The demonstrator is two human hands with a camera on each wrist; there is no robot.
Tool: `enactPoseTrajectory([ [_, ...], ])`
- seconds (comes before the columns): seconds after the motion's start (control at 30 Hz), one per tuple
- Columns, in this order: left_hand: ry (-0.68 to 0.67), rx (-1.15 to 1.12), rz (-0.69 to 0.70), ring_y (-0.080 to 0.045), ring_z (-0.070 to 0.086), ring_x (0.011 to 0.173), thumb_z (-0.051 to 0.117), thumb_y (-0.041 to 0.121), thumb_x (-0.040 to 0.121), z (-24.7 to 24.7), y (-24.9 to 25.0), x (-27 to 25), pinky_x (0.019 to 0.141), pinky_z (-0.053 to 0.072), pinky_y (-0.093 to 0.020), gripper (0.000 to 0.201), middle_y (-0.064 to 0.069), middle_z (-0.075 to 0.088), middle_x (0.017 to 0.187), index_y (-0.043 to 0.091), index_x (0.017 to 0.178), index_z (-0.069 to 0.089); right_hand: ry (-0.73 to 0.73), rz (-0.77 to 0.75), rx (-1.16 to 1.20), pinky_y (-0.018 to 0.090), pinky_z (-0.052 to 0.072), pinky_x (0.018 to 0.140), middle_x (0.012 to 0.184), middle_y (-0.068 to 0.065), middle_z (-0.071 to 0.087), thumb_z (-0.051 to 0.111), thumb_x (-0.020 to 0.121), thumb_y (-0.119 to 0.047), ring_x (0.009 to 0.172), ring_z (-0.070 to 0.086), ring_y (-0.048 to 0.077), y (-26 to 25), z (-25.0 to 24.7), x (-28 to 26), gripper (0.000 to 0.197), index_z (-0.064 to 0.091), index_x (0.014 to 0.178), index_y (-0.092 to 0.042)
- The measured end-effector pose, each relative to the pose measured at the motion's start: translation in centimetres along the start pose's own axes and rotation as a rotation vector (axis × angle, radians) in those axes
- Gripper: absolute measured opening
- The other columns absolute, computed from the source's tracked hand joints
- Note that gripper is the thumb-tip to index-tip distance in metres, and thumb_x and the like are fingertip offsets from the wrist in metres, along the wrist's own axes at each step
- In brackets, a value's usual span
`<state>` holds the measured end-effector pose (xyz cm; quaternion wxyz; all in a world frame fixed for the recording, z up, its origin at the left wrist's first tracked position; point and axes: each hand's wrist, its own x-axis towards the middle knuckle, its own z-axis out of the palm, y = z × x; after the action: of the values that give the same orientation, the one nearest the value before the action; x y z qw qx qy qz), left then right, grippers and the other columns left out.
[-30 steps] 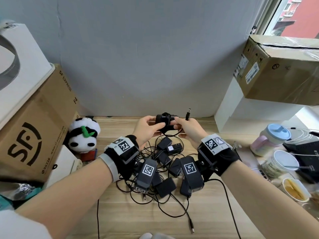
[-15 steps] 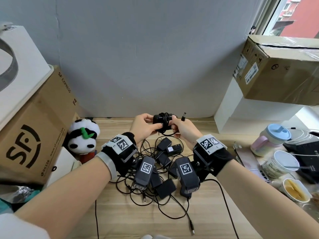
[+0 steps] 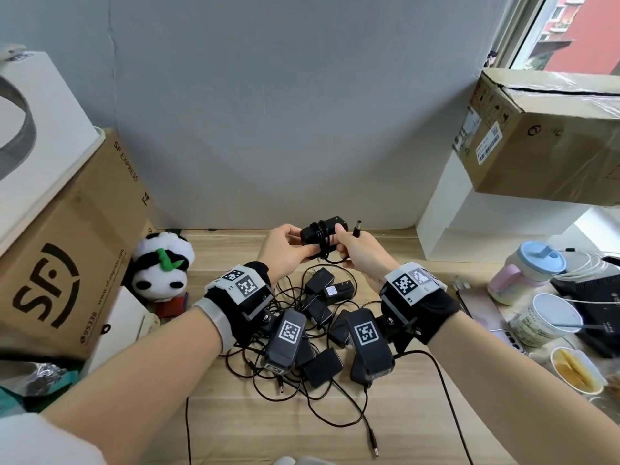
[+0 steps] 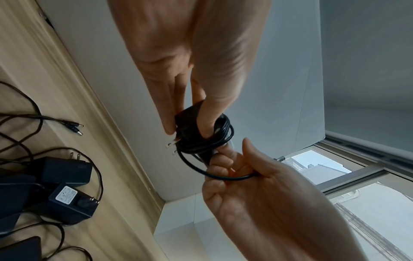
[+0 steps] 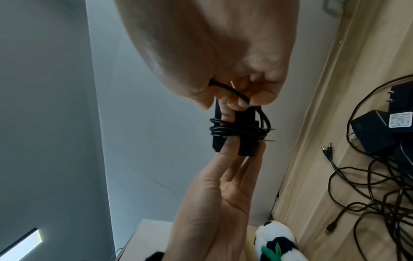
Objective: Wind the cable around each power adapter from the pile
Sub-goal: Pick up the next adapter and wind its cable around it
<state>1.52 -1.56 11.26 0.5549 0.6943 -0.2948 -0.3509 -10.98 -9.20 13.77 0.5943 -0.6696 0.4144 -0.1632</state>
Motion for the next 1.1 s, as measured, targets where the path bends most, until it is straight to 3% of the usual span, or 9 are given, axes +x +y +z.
enactPoseTrajectory([
  [0.13, -0.002, -0.161, -0.094, -0.024, 0.064, 0.090, 0.065, 0.000, 0.084, -0.1, 0.2, 0.4, 0.071, 0.058, -0.024, 0.026, -0.017, 0.059, 0.106, -0.001, 0.108, 0.053, -0.099, -0.009, 0.327, 0.024, 0.050, 0.068, 0.070, -0.001, 0.046, 0.038, 0.101, -0.025, 0.063, 0.046, 0.010, -0.3, 0.6, -1.1, 0.028, 0.055, 0.107, -0.005],
  [0.3, -0.043, -0.407, -0.214, -0.027, 0.066, 0.086, 0.058, 0.001, 0.089, -0.9, 1.0, 0.4, 0.066, 0.059, -0.024, 0.020, -0.019, 0.063, 0.103, -0.006, 0.107, 0.054, 0.142, -0.153, -0.252, 0.031, 0.040, 0.077, 0.091, 0.005, 0.054, 0.039, 0.099, -0.032, 0.083, 0.049, 0.018, 2.1, 0.5, -0.5, 0.035, 0.055, 0.109, -0.003],
  [0.43, -0.143, -0.495, -0.235, -0.028, 0.065, 0.090, 0.056, 0.000, 0.089, -0.9, 1.5, -0.2, 0.073, 0.059, -0.026, 0.006, -0.017, 0.066, 0.096, -0.003, 0.091, 0.060, 0.105, -0.075, -0.091, 0.034, 0.052, 0.082, 0.108, 0.010, 0.056, 0.039, 0.100, -0.023, 0.089, 0.054, 0.018, 3.1, 0.5, -0.1, 0.027, 0.052, 0.114, -0.005],
  [0.53, -0.216, -0.506, -0.264, -0.027, 0.067, 0.086, 0.058, 0.000, 0.088, -0.8, 1.5, -0.4, 0.082, 0.054, -0.029, 0.002, -0.017, 0.066, 0.096, -0.001, 0.088, 0.059, 0.130, -0.117, 0.043, 0.022, 0.052, 0.062, 0.092, 0.003, 0.057, 0.038, 0.100, -0.015, 0.072, 0.056, 0.011, 2.9, 0.4, -0.1, 0.017, 0.052, 0.107, -0.010],
  [0.67, -0.244, -0.506, -0.272, -0.023, 0.069, 0.076, 0.058, -0.001, 0.087, -0.7, 1.7, -0.5, 0.072, 0.055, -0.023, 0.002, -0.016, 0.066, 0.093, 0.000, 0.087, 0.056, 0.057, -0.092, 0.096, 0.019, 0.043, 0.055, 0.080, -0.003, 0.056, 0.037, 0.101, -0.021, 0.065, 0.049, 0.008, 2.8, 0.0, -0.2, 0.023, 0.058, 0.105, -0.013],
  [0.87, -0.241, -0.515, -0.235, -0.020, 0.068, 0.081, 0.059, 0.000, 0.087, -0.8, 1.6, -0.5, 0.071, 0.058, -0.024, 0.015, -0.012, 0.065, 0.090, 0.006, 0.075, 0.053, -0.048, -0.104, 0.024, 0.022, 0.042, 0.056, 0.069, -0.002, 0.045, 0.035, 0.101, -0.031, 0.060, 0.041, 0.010, 3.0, -0.2, -0.4, 0.035, 0.061, 0.086, -0.012],
  [0.97, -0.200, -0.476, -0.216, -0.020, 0.065, 0.085, 0.060, 0.000, 0.086, -0.7, 1.2, -0.4, 0.071, 0.059, -0.024, 0.014, -0.013, 0.064, 0.093, 0.006, 0.077, 0.052, 0.160, -0.193, -0.139, 0.035, 0.050, 0.061, 0.062, -0.003, 0.045, 0.041, 0.098, -0.029, 0.056, 0.044, 0.012, 3.1, -0.5, -0.3, 0.035, 0.062, 0.073, -0.017],
  [1.03, -0.168, -0.447, -0.203, -0.020, 0.064, 0.086, 0.061, -0.001, 0.086, -0.7, 1.0, -0.3, 0.071, 0.059, -0.023, 0.012, -0.014, 0.063, 0.095, 0.005, 0.079, 0.053, 0.295, -0.251, -0.139, 0.044, 0.052, 0.069, 0.064, -0.001, 0.049, 0.044, 0.097, -0.026, 0.060, 0.046, 0.014, 3.3, -0.6, -0.1, 0.031, 0.060, 0.079, -0.007],
  [1.1, -0.149, -0.422, -0.195, -0.019, 0.064, 0.084, 0.061, -0.001, 0.086, -0.6, 0.9, -0.3, 0.070, 0.058, -0.022, 0.010, -0.013, 0.062, 0.095, 0.004, 0.083, 0.054, 0.290, -0.287, -0.054, 0.042, 0.054, 0.071, 0.064, -0.002, 0.052, 0.046, 0.097, -0.020, 0.059, 0.050, 0.012, 3.1, -0.4, -0.3, 0.023, 0.059, 0.084, -0.007],
])
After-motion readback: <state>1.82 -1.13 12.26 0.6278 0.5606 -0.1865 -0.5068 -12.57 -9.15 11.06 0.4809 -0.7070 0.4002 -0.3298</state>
